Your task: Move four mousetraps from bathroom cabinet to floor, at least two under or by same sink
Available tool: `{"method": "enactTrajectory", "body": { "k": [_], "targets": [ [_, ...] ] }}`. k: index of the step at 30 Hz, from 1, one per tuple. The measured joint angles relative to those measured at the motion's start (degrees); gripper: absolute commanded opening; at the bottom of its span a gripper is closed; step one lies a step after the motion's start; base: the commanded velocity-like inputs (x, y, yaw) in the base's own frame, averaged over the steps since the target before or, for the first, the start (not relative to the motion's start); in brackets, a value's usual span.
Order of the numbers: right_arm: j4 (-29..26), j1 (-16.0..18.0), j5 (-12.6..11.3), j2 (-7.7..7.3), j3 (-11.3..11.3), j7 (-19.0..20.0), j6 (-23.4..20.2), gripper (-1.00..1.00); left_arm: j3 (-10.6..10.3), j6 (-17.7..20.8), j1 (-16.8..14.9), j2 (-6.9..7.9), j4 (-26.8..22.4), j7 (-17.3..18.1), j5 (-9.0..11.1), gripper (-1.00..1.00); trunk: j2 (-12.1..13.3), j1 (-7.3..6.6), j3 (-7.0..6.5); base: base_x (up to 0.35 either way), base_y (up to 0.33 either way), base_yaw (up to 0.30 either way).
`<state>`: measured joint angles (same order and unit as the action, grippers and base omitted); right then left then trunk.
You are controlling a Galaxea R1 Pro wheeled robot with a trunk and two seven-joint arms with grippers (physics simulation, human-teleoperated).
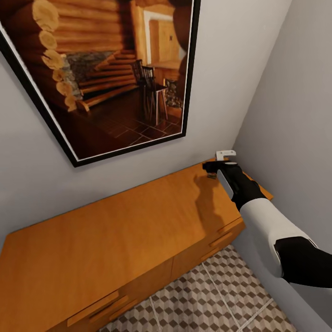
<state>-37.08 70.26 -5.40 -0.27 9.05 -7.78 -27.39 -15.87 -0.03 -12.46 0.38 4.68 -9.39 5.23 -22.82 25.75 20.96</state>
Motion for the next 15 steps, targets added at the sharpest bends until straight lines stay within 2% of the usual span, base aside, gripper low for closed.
{"method": "enactTrajectory", "body": {
  "k": [5, 15],
  "targets": [
    [0.4, 0.0, 0.1, 0.09, 0.0, 1.0, 2.5, 1.0, 0.0, 0.8, 0.0, -0.03, 0.0, 0.0, 0.0, -1.0, 0.0, 0.0, 0.0, 0.0, 0.0, 0.0],
    [4.0, 0.0, 0.1, 0.11, 0.0, 1.2, 4.8, 1.0, 0.0, 2.3, 0.0, -0.66, 0.0, -0.1, 0.0, -1.0, 0.0, 0.0, 0.0, 0.0, 0.0, 0.0]
  ]
}}
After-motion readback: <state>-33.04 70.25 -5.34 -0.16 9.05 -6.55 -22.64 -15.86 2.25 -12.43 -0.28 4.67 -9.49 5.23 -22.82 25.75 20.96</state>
